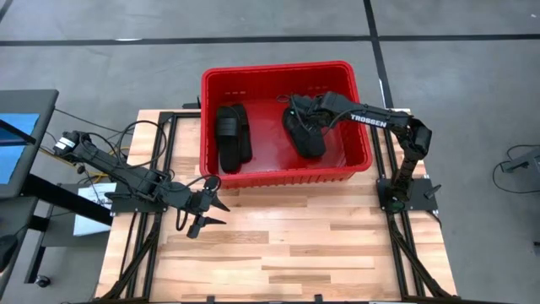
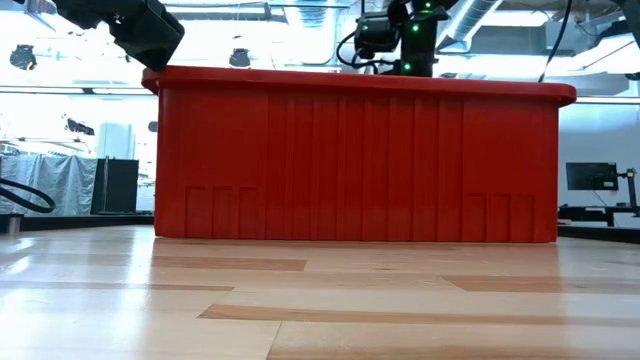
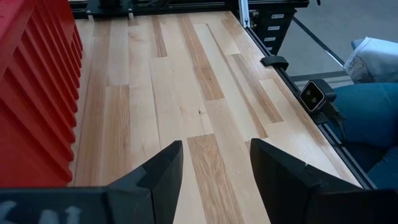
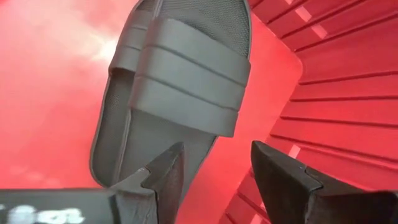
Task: Pick and place slides into bin
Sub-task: Return to Home Position
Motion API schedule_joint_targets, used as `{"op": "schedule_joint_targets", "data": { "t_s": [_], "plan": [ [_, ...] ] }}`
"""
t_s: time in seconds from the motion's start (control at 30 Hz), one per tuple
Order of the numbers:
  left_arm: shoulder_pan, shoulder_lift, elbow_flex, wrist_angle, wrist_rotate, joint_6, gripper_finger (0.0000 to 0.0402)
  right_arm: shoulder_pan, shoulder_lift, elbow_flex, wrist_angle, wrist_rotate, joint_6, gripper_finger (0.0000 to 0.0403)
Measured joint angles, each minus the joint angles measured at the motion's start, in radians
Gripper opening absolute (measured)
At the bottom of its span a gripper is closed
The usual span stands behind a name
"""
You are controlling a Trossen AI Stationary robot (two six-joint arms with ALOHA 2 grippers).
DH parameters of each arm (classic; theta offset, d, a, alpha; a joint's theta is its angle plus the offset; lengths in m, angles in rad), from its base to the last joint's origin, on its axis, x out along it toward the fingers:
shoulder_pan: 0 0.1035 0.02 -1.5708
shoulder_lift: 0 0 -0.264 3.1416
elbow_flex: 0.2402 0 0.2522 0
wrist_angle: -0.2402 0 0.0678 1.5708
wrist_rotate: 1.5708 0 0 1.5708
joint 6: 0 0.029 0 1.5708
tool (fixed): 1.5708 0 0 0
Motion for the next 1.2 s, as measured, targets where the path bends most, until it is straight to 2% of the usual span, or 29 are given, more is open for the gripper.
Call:
{"op": "schedule_joint_targets", "data": {
  "t_s": [0.27,1.2],
  "plan": [
    [0.000,0.000,0.000,0.000,0.000,0.000,0.0178,0.009,0.000,0.038,-0.008,0.000,0.000,0.0177],
    [0.000,0.000,0.000,0.000,0.000,0.001,0.0178,0.014,0.000,0.368,-0.183,0.003,-0.035,0.0177]
  ]
}}
